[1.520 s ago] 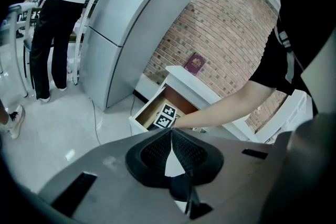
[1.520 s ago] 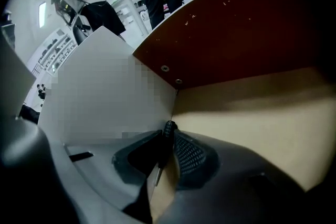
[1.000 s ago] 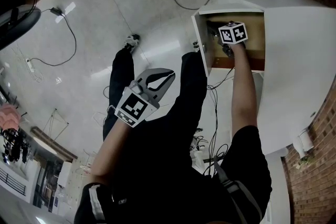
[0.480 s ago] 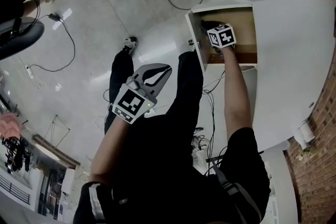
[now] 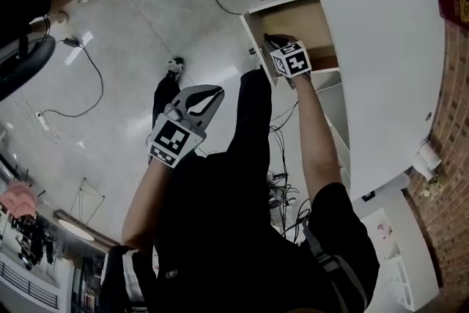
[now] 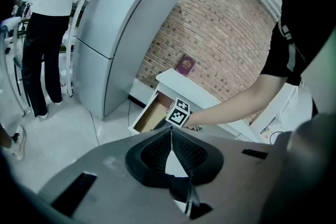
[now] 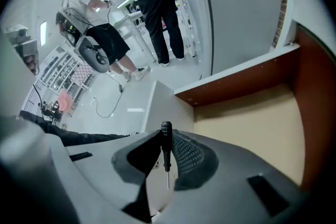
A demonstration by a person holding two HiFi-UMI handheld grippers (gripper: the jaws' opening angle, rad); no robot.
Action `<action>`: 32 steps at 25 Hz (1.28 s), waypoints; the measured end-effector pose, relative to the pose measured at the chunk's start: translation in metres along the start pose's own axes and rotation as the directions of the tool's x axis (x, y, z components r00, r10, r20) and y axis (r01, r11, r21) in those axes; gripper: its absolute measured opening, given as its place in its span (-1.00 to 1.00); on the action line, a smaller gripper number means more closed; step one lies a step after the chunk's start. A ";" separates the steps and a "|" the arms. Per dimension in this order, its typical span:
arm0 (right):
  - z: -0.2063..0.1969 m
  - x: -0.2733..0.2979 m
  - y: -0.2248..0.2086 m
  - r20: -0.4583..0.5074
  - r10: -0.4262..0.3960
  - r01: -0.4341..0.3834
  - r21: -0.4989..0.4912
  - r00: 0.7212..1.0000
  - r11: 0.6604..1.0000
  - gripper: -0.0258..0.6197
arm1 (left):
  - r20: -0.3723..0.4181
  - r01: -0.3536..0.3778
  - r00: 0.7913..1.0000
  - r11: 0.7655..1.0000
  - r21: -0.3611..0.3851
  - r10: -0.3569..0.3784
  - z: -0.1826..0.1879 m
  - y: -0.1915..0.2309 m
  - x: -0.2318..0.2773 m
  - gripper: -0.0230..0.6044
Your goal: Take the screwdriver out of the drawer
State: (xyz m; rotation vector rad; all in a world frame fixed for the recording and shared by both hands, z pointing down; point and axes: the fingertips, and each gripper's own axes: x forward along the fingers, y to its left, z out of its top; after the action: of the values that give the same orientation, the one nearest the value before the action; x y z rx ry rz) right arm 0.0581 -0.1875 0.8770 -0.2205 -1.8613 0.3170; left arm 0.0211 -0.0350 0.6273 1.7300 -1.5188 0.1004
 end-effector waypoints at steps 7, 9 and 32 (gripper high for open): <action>-0.001 -0.050 0.038 0.080 -0.057 0.060 -0.024 0.995 0.998 -0.54 | -0.016 -0.014 1.000 1.000 0.004 0.014 -0.006 0.002 -0.027 -0.87; -0.002 -0.067 0.046 0.102 -0.069 0.071 -0.019 0.992 0.997 -0.54 | -0.010 -0.005 1.000 1.000 0.012 0.005 -0.002 -0.005 -0.027 -0.87; 0.007 -0.273 0.137 0.441 -0.285 0.270 0.097 0.851 0.958 -0.54 | 0.097 0.130 0.981 0.938 0.320 -0.169 0.094 -0.091 -0.062 -0.87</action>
State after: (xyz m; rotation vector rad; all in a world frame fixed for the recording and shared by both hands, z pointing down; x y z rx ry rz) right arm 0.1346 -0.1429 0.5841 0.1638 -2.3129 0.2056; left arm 0.0410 -0.0475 0.4842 2.1335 -1.5145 0.1661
